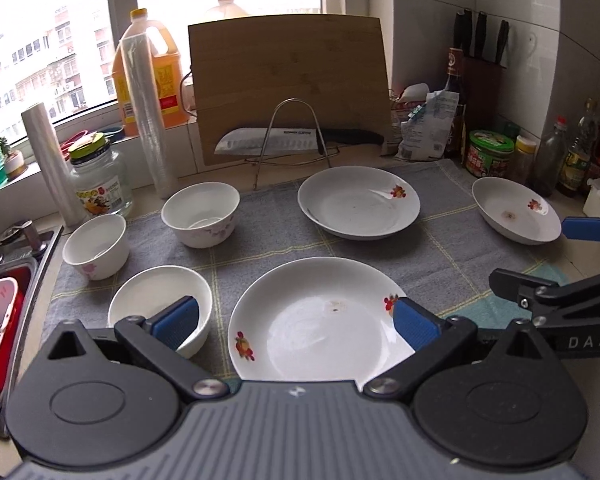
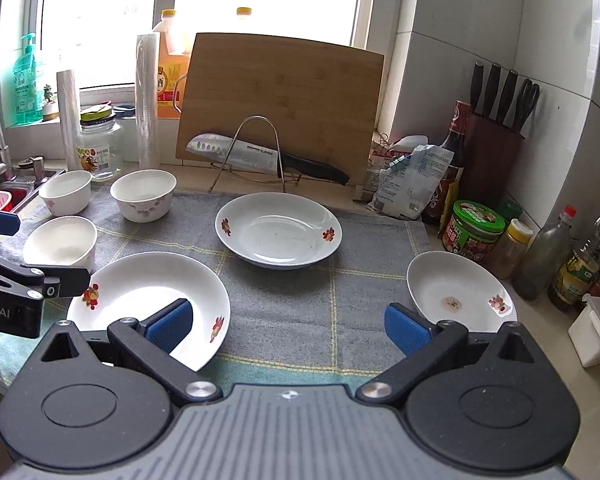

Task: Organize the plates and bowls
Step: 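Reach the left tool to the stained white plate and grasp its rim, then lift the stained plate with the left tool and carry it toward the other plates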

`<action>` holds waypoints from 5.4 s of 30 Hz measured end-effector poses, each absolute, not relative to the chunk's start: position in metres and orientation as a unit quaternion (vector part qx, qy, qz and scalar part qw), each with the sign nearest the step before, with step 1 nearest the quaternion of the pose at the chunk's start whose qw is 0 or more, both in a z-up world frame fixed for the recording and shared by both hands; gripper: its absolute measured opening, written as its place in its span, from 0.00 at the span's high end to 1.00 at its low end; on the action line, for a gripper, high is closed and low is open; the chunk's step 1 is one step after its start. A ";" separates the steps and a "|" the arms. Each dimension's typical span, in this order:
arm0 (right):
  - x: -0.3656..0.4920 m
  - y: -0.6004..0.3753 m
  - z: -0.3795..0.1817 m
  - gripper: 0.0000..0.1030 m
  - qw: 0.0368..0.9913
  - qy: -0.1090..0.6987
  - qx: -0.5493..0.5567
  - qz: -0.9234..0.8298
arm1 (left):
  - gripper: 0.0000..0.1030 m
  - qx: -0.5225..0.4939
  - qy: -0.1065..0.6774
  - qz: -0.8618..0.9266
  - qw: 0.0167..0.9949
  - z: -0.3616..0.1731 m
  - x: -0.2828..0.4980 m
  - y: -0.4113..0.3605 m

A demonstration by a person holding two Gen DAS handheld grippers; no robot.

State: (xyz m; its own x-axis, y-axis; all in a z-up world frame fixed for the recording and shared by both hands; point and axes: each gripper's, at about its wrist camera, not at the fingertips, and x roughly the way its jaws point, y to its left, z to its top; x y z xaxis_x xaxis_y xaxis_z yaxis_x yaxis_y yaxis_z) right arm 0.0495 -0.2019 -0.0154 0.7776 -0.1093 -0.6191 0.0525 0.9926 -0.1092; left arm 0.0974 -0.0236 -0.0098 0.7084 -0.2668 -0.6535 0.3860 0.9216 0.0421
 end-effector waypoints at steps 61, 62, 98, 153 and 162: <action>0.085 -0.452 -0.139 0.00 0.921 0.380 0.036 -0.075 | 0.01 0.158 0.431 -0.367 0.809 -0.065 0.252 -0.309; 0.087 -0.454 -0.140 0.00 0.922 0.380 0.034 -0.071 | 0.01 0.161 0.435 -0.368 0.806 -0.067 0.255 -0.316; 0.118 -0.478 -0.150 0.00 0.930 0.366 -0.011 0.022 | 0.18 0.206 0.499 -0.417 0.731 -0.126 0.320 -0.437; 0.122 -0.482 -0.152 0.00 0.929 0.365 -0.024 0.053 | 0.36 0.222 0.528 -0.478 0.666 -0.118 0.348 -0.437; 0.123 -0.476 -0.147 0.00 0.928 0.368 -0.047 0.039 | 0.38 0.234 0.515 -0.482 0.669 -0.116 0.342 -0.439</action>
